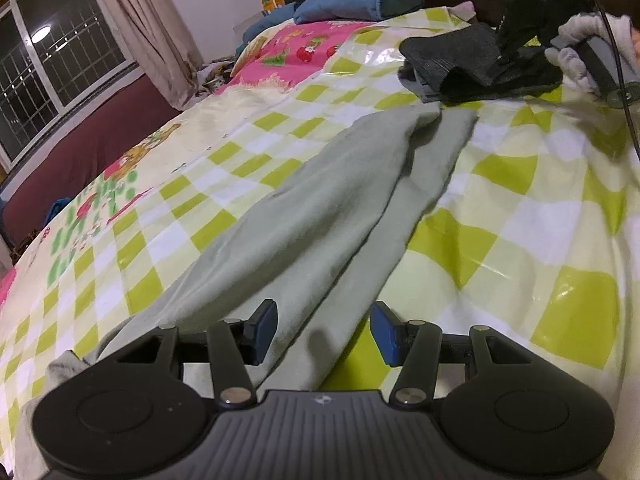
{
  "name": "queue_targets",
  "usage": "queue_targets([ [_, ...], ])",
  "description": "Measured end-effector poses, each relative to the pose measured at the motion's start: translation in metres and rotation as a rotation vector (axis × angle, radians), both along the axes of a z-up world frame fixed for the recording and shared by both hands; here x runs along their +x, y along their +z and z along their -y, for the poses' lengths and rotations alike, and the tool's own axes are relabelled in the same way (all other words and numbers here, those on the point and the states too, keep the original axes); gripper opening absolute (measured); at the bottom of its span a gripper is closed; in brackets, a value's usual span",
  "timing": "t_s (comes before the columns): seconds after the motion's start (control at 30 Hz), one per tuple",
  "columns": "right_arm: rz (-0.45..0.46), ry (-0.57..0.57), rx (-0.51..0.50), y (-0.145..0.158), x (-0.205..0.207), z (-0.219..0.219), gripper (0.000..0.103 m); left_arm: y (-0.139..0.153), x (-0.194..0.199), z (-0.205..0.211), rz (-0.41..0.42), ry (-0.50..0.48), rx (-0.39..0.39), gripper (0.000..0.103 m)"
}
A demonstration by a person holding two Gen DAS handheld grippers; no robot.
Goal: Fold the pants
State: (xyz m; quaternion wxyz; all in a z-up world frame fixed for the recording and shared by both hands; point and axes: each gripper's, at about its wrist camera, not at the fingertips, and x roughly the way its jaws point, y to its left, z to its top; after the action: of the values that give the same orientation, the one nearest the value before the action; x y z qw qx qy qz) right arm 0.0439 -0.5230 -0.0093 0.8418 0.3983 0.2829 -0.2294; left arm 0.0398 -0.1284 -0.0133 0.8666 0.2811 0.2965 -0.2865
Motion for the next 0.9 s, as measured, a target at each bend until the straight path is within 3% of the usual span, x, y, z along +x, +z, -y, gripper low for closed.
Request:
queue_targets([
  [0.07, 0.012, 0.030, -0.047, 0.012, -0.009, -0.013, 0.011, -0.001, -0.001, -0.001, -0.004, -0.002, 0.001, 0.065],
  [0.13, 0.076, 0.140, 0.011, 0.018, -0.008, -0.032, 0.015, -0.003, -0.001, -0.002, -0.015, 0.002, 0.001, 0.065],
  [0.23, 0.092, 0.223, 0.143, 0.004, 0.015, -0.054, 0.036, -0.003, 0.001, -0.002, -0.011, 0.012, 0.003, 0.065],
  [0.43, 0.027, 0.191, 0.270, -0.036, 0.055, -0.068, 0.039, 0.001, 0.004, -0.010, -0.004, 0.035, -0.014, 0.065],
  [0.5, 0.009, 0.155, 0.293, -0.046, 0.065, -0.064, 0.036, 0.000, 0.006, -0.011, -0.002, 0.046, -0.013, 0.065],
  [0.53, 0.015, 0.136, 0.324, -0.049, 0.065, -0.061, 0.024, 0.000, 0.006, -0.012, -0.002, 0.049, -0.015, 0.065],
  [0.57, 0.024, 0.127, 0.349, -0.048, 0.064, -0.058, 0.003, 0.001, 0.006, -0.012, 0.001, 0.053, -0.017, 0.065],
  [0.77, 0.221, 0.156, 0.278, 0.005, 0.021, -0.049, 0.003, 0.006, 0.005, -0.017, 0.015, 0.051, -0.027, 0.065],
  [0.83, 0.185, 0.153, 0.231, 0.005, 0.020, -0.044, 0.003, 0.003, 0.007, -0.016, 0.007, 0.054, -0.017, 0.065],
  [0.9, 0.061, 0.175, 0.165, -0.008, 0.031, -0.044, 0.005, -0.004, 0.007, -0.014, -0.008, 0.059, 0.010, 0.065],
])
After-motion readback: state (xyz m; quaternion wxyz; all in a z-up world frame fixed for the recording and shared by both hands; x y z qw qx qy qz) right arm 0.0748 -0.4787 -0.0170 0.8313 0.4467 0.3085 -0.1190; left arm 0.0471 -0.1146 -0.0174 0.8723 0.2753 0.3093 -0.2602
